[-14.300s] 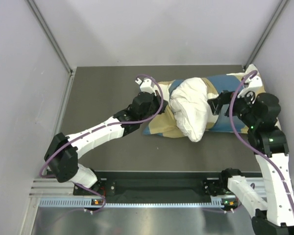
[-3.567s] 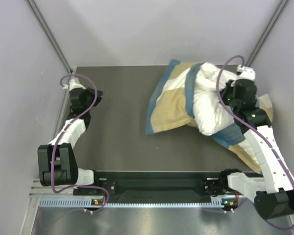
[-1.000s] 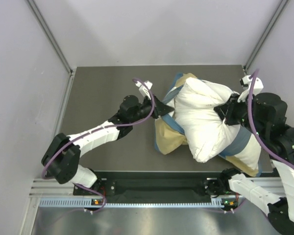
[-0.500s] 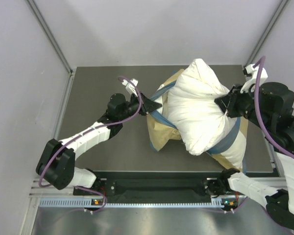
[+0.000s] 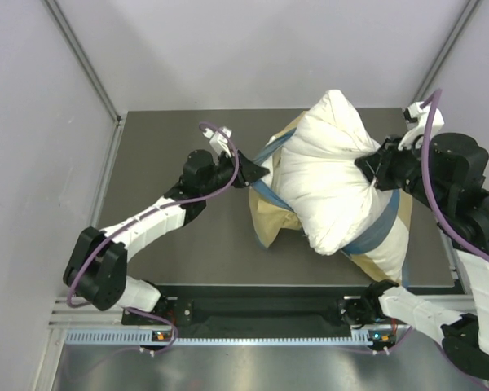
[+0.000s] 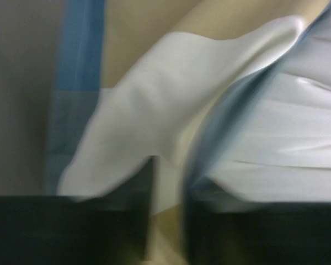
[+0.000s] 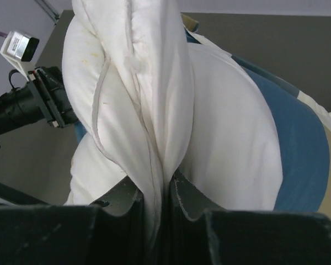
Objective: Remove the pillowcase from the pillow
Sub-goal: Pull out the pillow
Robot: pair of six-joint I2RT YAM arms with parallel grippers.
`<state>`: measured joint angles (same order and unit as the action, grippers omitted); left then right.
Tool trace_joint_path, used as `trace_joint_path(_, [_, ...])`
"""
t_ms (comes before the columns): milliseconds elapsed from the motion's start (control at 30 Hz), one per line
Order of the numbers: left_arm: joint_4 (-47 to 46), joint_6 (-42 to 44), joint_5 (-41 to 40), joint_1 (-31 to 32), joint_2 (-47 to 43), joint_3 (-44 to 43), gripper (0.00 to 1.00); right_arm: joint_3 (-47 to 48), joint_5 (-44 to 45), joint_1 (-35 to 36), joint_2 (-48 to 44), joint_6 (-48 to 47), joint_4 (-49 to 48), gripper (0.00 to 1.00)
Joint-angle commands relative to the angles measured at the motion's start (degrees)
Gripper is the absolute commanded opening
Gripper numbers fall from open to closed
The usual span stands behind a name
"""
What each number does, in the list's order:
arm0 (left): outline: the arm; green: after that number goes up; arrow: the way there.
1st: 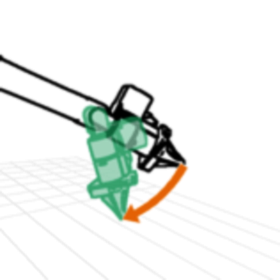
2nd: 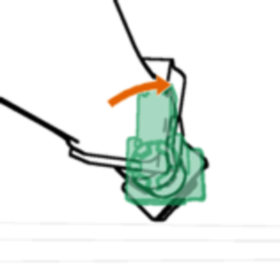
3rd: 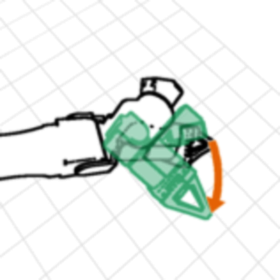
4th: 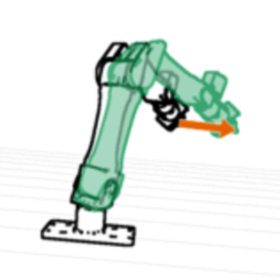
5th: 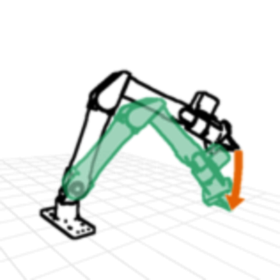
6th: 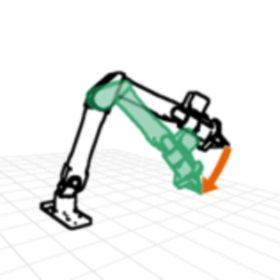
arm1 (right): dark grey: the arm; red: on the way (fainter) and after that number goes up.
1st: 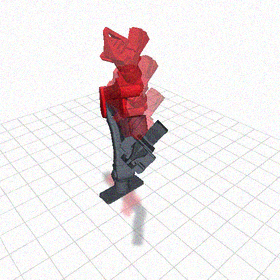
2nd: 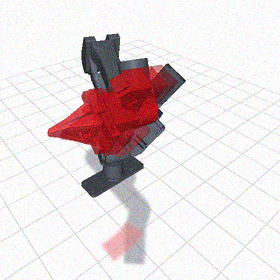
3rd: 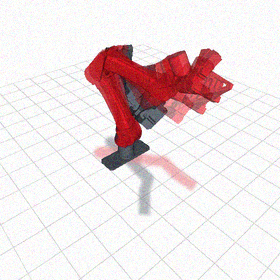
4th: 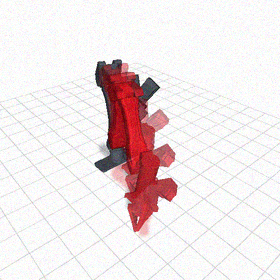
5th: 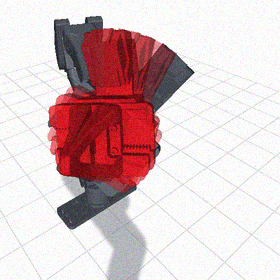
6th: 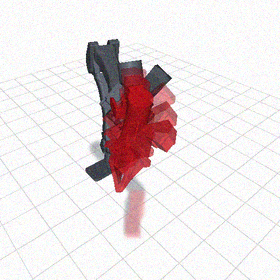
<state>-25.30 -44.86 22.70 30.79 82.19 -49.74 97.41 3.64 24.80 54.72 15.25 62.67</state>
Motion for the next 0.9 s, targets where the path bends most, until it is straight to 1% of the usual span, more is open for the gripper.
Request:
trace_joint_path(0, [27.6, 12.9, -34.6, -5.1, -2.3, -1.7, 0.58, -1.0, 8.4, -2.6, -8.8, 0.1, -16.8, 0.00])
trace_joint_path(33, [31.7, 13.5, -37.0, -4.1, -3.8, -5.6, 0.67, -5.5, 7.0, -2.6, -8.7, 0.8, -18.6, 0.00])
trace_joint_path(67, [34.1, 13.9, -38.0, -3.0, -6.9, -7.5, 0.74, -7.6, 4.6, -2.6, -8.2, 1.9, -20.5, 0.00])
trace_joint_path(100, [36.0, 14.3, -38.9, -1.0, -8.5, -9.5, 0.88, -11.1, 3.8, -2.6, -7.8, 2.5, -22.2, 0.00])
trace_joint_path(133, [37.3, 14.5, -40.0, 0.0, -10.1, -11.2, 0.98, -12.4, 3.1, -2.6, -7.2, 2.9, -25.0, 0.00])
trace_joint_path(167, [40.2, 14.7, -40.8, 0.8, -11.5, -14.3, 0.99, -13.5, 2.4, -2.5, -5.5, 3.6, -26.6, 0.00])
trace_joint_path(267, [44.8, 15.6, -43.5, 5.8, -16.3, -19.4, 0.99, -17.3, 0.3, -1.3, -2.0, 4.7, -32.3, 0.00])
trace_joint_path(300, [45.9, 15.8, -44.2, 9.0, -17.0, -20.3, 0.99, -18.4, 0.8, -0.5, -1.1, 4.8, -33.6, 0.00])
trace_joint_path(333, [46.4, 15.8, -45.1, 10.9, -17.6, -21.6, 0.99, -18.7, 1.5, 0.2, -0.1, 4.9, -36.0, 0.00])
trace_joint_path(367, [47.3, 15.7, -48.0, 13.0, -18.7, -22.0, 0.99, -18.9, 2.8, 2.1, 2.1, 4.6, -36.8, 0.00])
trace_joint_path(400, [47.2, 15.7, -50.0, 18.3, -19.3, -22.2, 0.99, -18.6, 3.4, 3.0, 3.4, 4.5, -37.5, 0.00])
trace_joint_path(433, [47.0, 15.8, -52.7, 21.3, -19.8, -22.5, 0.99, -18.2, 3.8, 3.8, 4.7, 4.4, -38.1, 0.00])
trace_joint_path(467, [46.7, 16.0, -55.3, 27.2, -20.1, -22.7, 0.99, -18.0, 4.4, 5.2, 7.0, 4.4, -39.5, 0.00])
trace_joint_path(500, [45.9, 17.3, -60.4, 29.9, -20.1, -22.9, 0.99, -17.3, 4.6, 6.0, 8.0, 4.3, -40.0, 0.00])
trace_joint_path(567, [44.7, 18.3, -62.7, 35.5, -18.6, -23.7, 0.99, -16.6, 6.0, 8.1, 10.6, 4.3, -41.6, 0.00])
trace_joint_path(633, [43.9, 18.2, -61.6, 37.6, -16.6, -25.5, 0.99, -15.8, 7.1, 9.4, 12.0, 4.2, -42.2, 0.00])
trace_joint_path(667, [43.6, 18.1, -61.6, 39.9, -14.5, -26.2, 0.99, -15.6, 7.8, 10.5, 13.5, 4.2, -42.5, 0.00])
trace_joint_path(767, [40.8, 18.5, -61.6, 42.7, -11.0, -28.1, 0.99, -14.9, 8.7, 12.3, 15.6, 4.1, -43.1, 0.00])
trace_joint_path(867, [39.6, 18.2, -61.4, 42.9, -8.4, -29.5, 0.99, -14.6, 9.7, 14.0, 17.1, 4.1, -43.4, 0.00])
